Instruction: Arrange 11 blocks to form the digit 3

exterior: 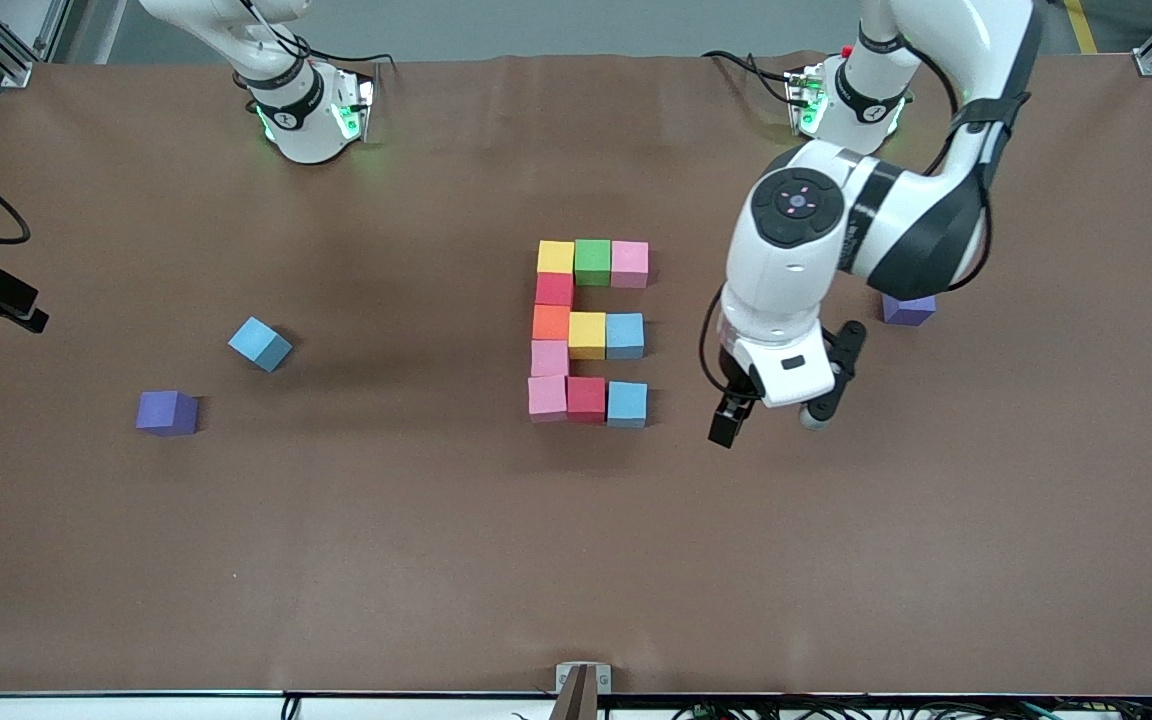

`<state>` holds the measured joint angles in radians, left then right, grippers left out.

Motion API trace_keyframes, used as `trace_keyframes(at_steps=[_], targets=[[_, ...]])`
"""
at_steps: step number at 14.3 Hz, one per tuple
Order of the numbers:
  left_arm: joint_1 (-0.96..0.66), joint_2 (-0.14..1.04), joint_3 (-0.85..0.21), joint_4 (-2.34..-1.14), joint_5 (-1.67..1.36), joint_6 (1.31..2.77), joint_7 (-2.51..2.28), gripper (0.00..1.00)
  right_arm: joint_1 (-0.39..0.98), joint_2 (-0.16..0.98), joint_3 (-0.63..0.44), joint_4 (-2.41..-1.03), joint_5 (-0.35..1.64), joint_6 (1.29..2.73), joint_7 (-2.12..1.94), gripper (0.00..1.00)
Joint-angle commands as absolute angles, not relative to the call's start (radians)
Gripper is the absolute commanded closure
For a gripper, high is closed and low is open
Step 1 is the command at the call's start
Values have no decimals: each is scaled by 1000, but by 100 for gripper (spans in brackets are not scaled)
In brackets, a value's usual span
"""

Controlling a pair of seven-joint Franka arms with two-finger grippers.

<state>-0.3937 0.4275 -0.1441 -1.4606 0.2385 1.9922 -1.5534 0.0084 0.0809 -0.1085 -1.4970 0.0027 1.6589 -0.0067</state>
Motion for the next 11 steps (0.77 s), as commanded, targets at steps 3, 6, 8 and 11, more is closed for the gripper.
trace_keyframes(at_steps=[3,6,8,11], targets=[[-341,292,-146,-1477,193,1821,-1147,0,8,46,-92,-1526,-8,1661,-8,0],[-234,230,-201,-1470,140,1738,-909,0,5,44,-92,-1525,-8,1631,-11,0],[-230,213,-195,-1439,147,1677,-792,0,6,44,-92,-1522,-6,1628,-11,0],[-172,135,-193,-1431,138,1600,-563,0,8,44,-91,-1522,-5,1632,-11,0]])
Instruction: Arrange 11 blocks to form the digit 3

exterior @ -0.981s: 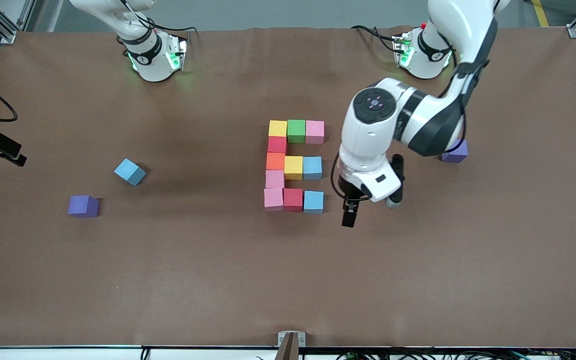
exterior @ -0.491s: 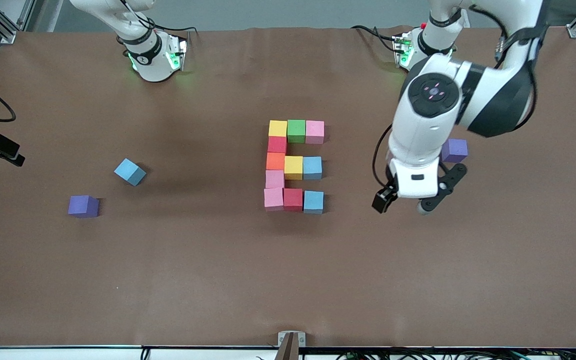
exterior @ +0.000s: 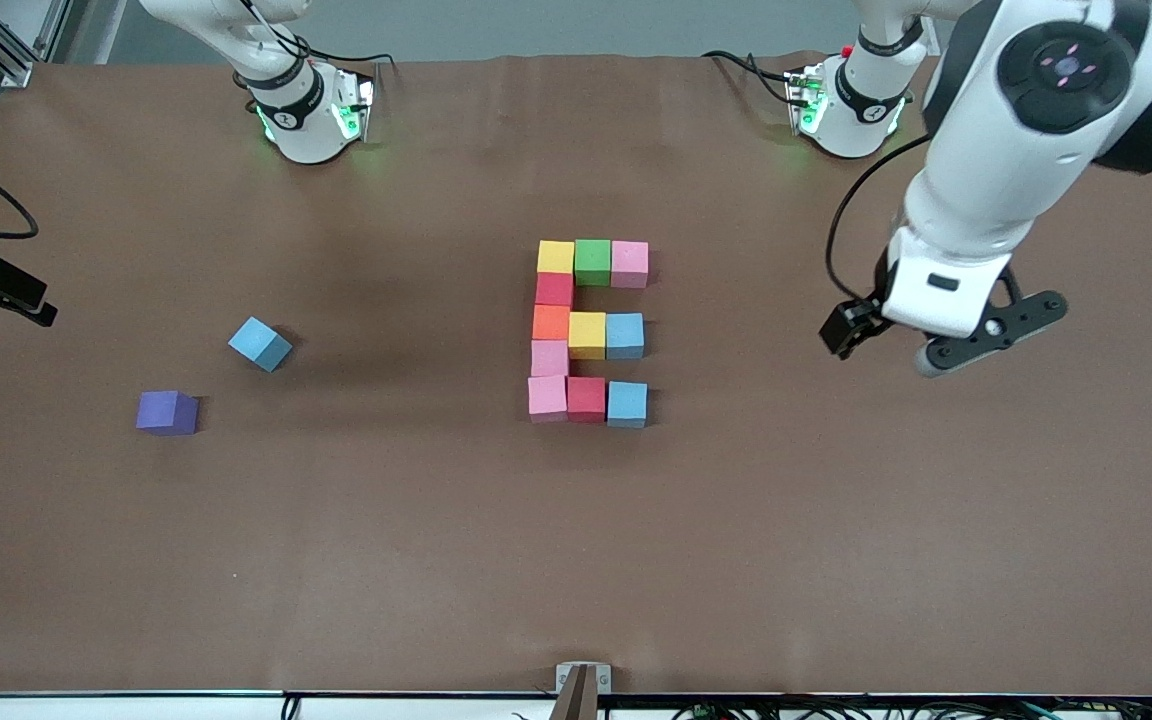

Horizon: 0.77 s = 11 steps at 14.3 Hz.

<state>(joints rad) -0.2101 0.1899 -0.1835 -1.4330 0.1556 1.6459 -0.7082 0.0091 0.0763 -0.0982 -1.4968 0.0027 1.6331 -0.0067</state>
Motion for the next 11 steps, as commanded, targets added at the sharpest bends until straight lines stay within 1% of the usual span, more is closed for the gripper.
trace_keyframes(at_steps=[1,4,6,7,8,9,11], targets=[[-144,112,-192,-1434,143,1585,-457,0,8,44,-91,-1522,-3,1638,-11,0],[-42,52,-187,-1439,121,1508,-182,0,8,46,-91,-1520,2,1641,-11,0],[-28,3,-126,-1468,85,1461,-91,0,8,45,-91,-1520,2,1644,-11,0],[-26,-35,-67,-1504,54,1460,-28,0,8,44,-91,-1520,2,1644,-12,0],[-26,-66,-34,-1546,43,1462,24,0,8,44,-91,-1520,0,1644,-14,0],[-23,-86,-29,-1569,43,1465,26,0,8,44,-91,-1520,-6,1644,-14,0],[-6,-103,-31,-1569,43,1466,21,0,9,44,-89,-1519,-8,1644,-14,0]])
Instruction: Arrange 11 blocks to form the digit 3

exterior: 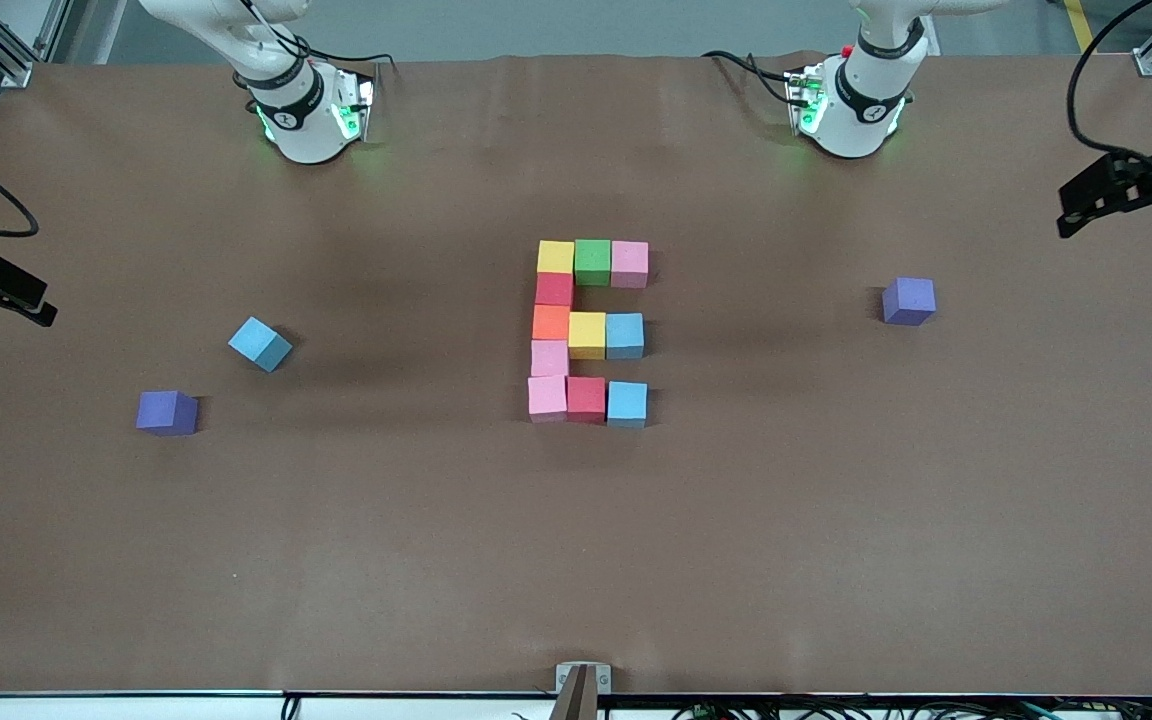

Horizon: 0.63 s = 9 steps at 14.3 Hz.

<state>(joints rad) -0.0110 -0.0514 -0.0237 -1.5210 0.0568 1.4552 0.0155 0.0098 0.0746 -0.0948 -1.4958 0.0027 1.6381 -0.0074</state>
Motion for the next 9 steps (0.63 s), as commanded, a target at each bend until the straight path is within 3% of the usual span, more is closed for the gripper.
trace_keyframes(at_steps=[1,9], targets=[[-3,-101,-29,-1568,41,1471,21,0,11,44,-87,-1520,-8,1646,-14,0],[-5,-94,-32,-1575,23,1476,29,0,29,35,-91,-1520,-6,1652,-14,0]])
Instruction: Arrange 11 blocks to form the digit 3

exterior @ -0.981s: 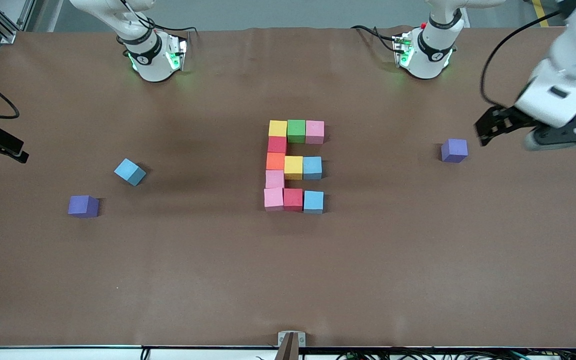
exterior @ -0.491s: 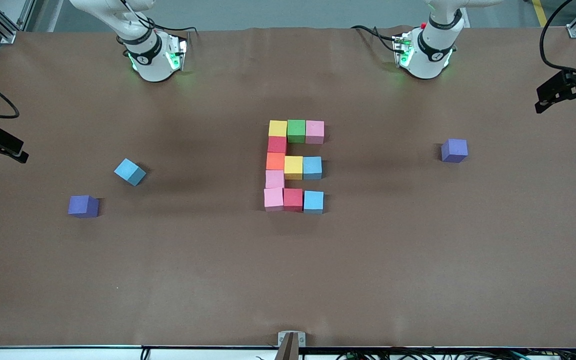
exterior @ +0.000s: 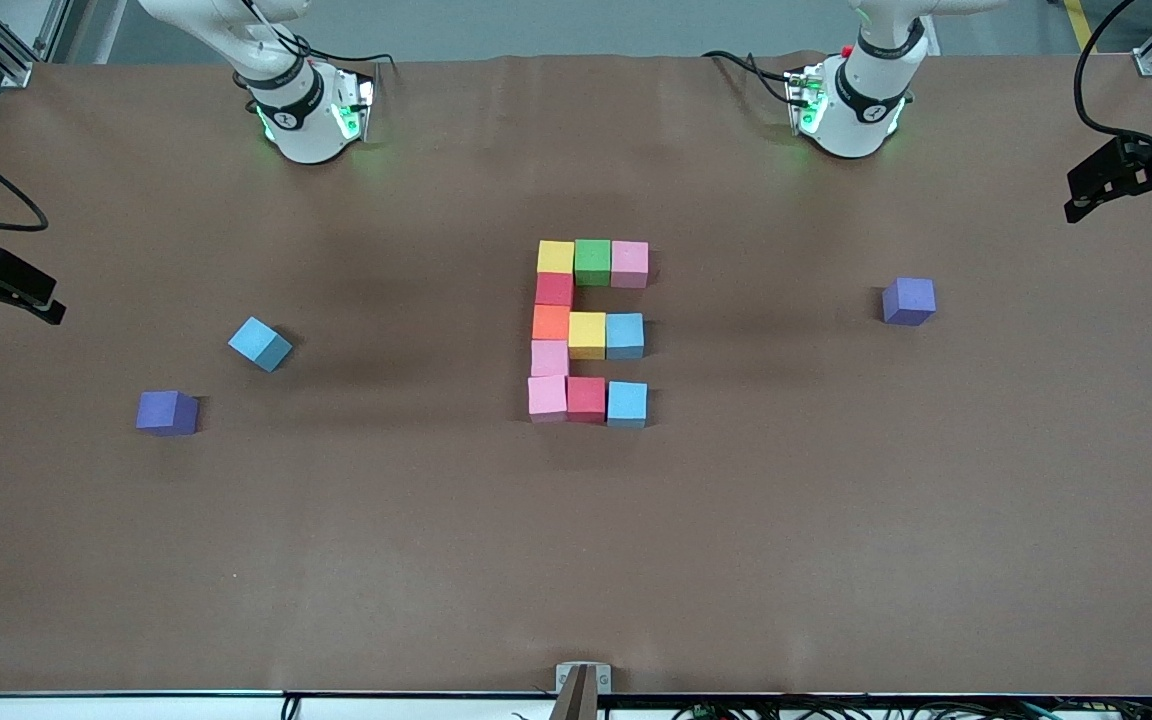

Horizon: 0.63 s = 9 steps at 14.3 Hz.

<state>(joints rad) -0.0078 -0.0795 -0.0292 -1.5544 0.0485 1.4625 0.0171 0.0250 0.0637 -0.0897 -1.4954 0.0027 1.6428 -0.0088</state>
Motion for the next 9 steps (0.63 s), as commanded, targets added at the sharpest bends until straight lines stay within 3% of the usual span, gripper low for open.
trace_keyframes(at_steps=[1,9], targets=[[-6,-91,-32,-1580,2,1476,29,0,29,34,-89,-1520,-6,1652,-12,0],[-8,-138,-77,-1683,2,1511,-47,0,28,34,-91,-1520,-6,1652,-14,0]])
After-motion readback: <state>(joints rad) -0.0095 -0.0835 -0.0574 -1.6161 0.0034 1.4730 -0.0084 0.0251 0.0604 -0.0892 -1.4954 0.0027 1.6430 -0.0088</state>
